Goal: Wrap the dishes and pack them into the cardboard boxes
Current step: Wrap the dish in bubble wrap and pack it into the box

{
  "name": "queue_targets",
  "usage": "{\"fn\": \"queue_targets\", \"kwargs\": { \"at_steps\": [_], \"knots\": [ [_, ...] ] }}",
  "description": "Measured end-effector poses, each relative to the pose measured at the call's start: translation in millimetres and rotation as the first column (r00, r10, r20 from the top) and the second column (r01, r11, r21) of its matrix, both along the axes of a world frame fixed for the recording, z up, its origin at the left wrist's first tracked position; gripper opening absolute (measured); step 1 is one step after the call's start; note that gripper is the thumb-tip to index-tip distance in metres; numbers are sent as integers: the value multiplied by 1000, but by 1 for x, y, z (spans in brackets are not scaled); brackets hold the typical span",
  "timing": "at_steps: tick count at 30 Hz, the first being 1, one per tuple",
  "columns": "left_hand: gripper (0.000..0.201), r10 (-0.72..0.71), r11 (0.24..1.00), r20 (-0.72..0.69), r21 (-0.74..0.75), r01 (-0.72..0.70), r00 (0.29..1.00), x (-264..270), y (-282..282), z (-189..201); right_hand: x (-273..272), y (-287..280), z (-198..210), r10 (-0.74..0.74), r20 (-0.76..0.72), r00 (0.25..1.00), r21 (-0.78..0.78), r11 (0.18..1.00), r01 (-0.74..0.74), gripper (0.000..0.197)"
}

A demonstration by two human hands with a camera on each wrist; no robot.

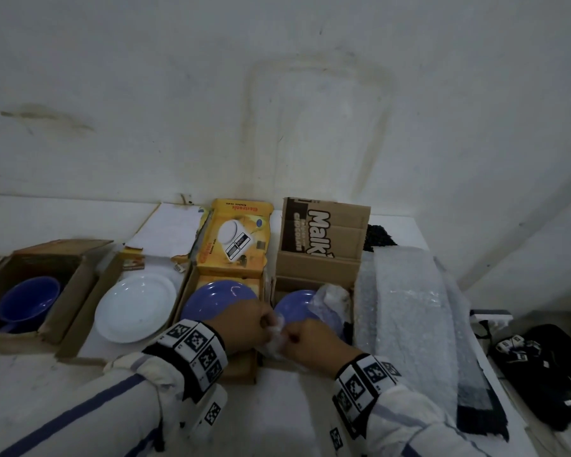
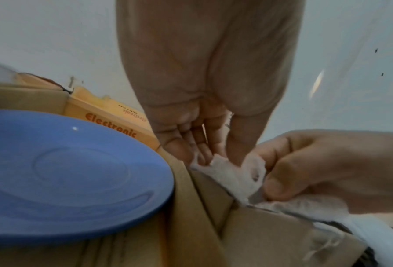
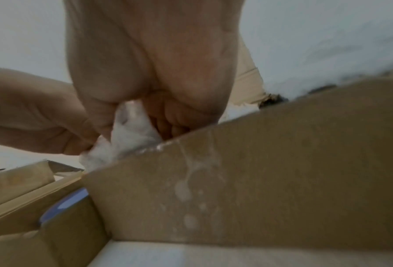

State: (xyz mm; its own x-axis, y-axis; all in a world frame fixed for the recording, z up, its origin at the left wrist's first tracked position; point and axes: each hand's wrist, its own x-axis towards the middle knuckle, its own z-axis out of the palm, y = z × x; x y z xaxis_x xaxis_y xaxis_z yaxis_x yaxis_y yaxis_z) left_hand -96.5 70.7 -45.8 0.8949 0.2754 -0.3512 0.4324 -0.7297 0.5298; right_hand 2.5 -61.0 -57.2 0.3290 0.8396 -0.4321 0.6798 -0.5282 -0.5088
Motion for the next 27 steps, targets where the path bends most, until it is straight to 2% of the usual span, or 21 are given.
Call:
{"fn": "queue_targets", "kwargs": {
  "at_steps": [2, 3, 6, 8, 10, 12, 14, 16, 19, 23, 27],
  "knots": [
    [30, -74, 997, -13, -11, 74, 997, -2, 1, 3, 3, 2, 2, 14, -100, 995, -35, 999, -17, 20],
    [29, -113, 993, -3, 12, 113, 994, -2, 1, 2, 4, 5, 1, 34, -97, 995, -64, 997, -40, 22],
    [24, -162, 982, 15, 96, 160, 987, 0, 0, -2, -1, 15, 2, 103, -33, 994, -191, 976, -108, 31],
    [28, -114, 986, 48, 126, 107, 992, 2, 1, -6, -4, 19, 2, 132, 19, 991, -241, 963, -124, 34],
    [29, -84, 985, 65, 157, 73, 994, 4, 1, -6, -8, 21, 6, 153, 56, 987, -273, 953, -132, 34],
    [20, -132, 971, 36, 204, 122, 991, 6, -1, -5, -8, 19, 8, 154, 62, 986, -268, 954, -132, 34],
    [17, -199, 939, -11, 283, 194, 980, 7, -4, -2, -4, 15, 12, 123, 16, 992, -259, 959, -115, 33],
    [23, -284, 890, -26, 365, 274, 958, 8, -7, -2, 4, 13, 11, 94, -24, 995, -229, 969, -97, 34],
    [27, -367, 804, -111, 462, 375, 924, 11, -11, -6, 6, 14, 1, 201, -44, 979, -281, 937, -206, 35],
    [28, -340, 712, -227, 571, 408, 913, 17, -22, -11, -4, 13, -9, 312, 31, 949, -294, 911, -290, 39],
    [25, -312, 716, -260, 568, 406, 914, 21, -26, -9, -4, 7, -2, 345, 55, 937, -297, 901, -315, 38]
  ]
}}
